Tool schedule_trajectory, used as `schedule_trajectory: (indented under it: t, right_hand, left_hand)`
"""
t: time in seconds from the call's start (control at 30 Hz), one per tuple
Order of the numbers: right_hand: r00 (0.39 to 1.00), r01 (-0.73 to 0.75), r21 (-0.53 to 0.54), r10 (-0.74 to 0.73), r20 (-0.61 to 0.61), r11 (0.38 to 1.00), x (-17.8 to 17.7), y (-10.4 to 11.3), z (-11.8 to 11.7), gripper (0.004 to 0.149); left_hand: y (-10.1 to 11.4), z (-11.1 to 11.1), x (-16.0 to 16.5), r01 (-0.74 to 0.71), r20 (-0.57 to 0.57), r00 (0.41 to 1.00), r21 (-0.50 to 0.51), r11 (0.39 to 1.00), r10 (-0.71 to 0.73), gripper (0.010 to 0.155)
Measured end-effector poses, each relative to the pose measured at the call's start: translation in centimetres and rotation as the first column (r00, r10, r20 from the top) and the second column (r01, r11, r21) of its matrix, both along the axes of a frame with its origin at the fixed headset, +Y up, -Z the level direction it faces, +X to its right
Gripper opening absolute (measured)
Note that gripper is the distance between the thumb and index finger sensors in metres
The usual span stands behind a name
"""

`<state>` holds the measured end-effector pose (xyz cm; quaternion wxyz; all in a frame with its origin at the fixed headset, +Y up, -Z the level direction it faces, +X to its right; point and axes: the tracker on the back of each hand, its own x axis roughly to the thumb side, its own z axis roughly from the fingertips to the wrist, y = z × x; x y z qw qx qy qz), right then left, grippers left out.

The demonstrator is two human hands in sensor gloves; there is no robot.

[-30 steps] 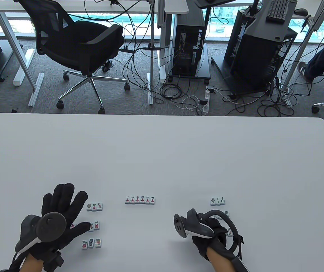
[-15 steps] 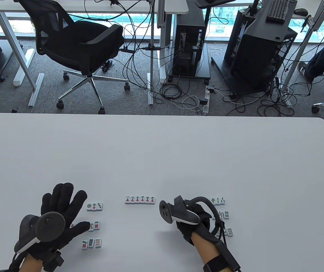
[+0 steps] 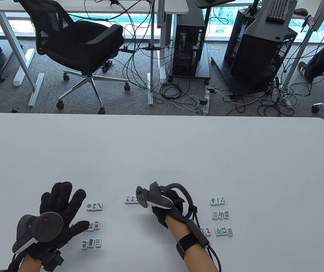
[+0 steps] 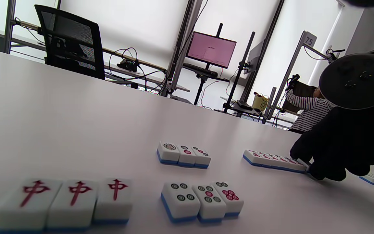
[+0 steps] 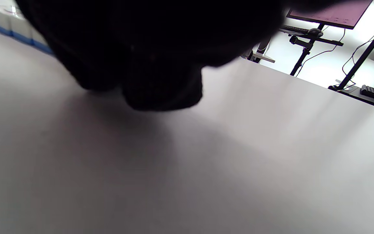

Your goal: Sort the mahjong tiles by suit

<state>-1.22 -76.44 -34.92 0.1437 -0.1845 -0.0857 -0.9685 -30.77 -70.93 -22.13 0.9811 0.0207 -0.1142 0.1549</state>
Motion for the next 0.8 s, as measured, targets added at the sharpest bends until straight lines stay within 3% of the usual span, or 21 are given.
schedule_trajectory:
  t: [0.17,0.33,0.57,0.7,0.8]
  right_hand:
    - [1.000,0.006,0.008,-0.006,-0.006,1.000,0.4,0.1,0.2,0.058]
    - [0.999,0.049,0.018,-0.049,-0.010,0.999,1.8,1.6,1.5,0.064]
    - [0.998,-0.044,-0.048,0.046,0.042,0.998,6.8,2.8,4.0,0.066]
    - [0.993,-0.062,-0.154,0.077,0.094,0.986,10.0,2.5,5.5,0.065]
    - [0.993,-0.077,-0.167,0.091,0.077,0.983,11.4,2.0,6.8,0.063]
  left_hand:
    - [0.0,0.0,0.0,0.000,0.004,1.000,0.001,1.000,0.000,0.088]
    - [0.0,0.1,0.1,0.004,0.007,1.000,0.001,1.000,-0.004,0.088]
    - [-0.1,0.1,0.4,0.019,0.014,1.000,-0.001,1.000,-0.019,0.088]
    - [-0.3,0.1,0.5,0.029,0.014,1.000,-0.009,1.000,-0.028,0.088]
    - [-0.4,0.1,0.5,0.035,0.013,0.999,-0.015,0.999,-0.035,0.088]
